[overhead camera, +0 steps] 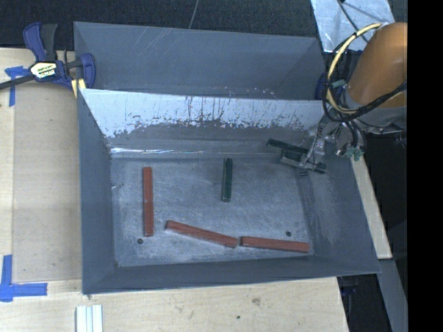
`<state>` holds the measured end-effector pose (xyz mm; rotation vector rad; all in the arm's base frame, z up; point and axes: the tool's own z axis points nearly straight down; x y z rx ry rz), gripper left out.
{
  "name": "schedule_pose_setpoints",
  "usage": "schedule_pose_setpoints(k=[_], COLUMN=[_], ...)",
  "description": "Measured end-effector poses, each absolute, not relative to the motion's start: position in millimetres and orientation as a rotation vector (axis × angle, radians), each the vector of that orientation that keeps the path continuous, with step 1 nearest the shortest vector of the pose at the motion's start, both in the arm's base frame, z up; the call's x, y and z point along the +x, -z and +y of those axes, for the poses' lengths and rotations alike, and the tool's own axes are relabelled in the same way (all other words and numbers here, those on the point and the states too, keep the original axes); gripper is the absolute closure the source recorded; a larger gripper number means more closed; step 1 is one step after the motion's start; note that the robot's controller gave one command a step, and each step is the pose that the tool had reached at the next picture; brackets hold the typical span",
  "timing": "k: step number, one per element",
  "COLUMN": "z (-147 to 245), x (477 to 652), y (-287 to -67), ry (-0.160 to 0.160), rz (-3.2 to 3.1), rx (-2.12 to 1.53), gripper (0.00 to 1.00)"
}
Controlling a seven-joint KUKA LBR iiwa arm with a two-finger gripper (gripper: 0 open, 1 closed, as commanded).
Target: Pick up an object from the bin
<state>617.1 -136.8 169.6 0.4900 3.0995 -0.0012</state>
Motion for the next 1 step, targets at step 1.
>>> schedule_pose_setpoints(k=[1], z=[-115.6], x=[622.6], y=[-210.5], ry=[0.0], rz=[3.105], rx=[0.479], gripper=[1.0])
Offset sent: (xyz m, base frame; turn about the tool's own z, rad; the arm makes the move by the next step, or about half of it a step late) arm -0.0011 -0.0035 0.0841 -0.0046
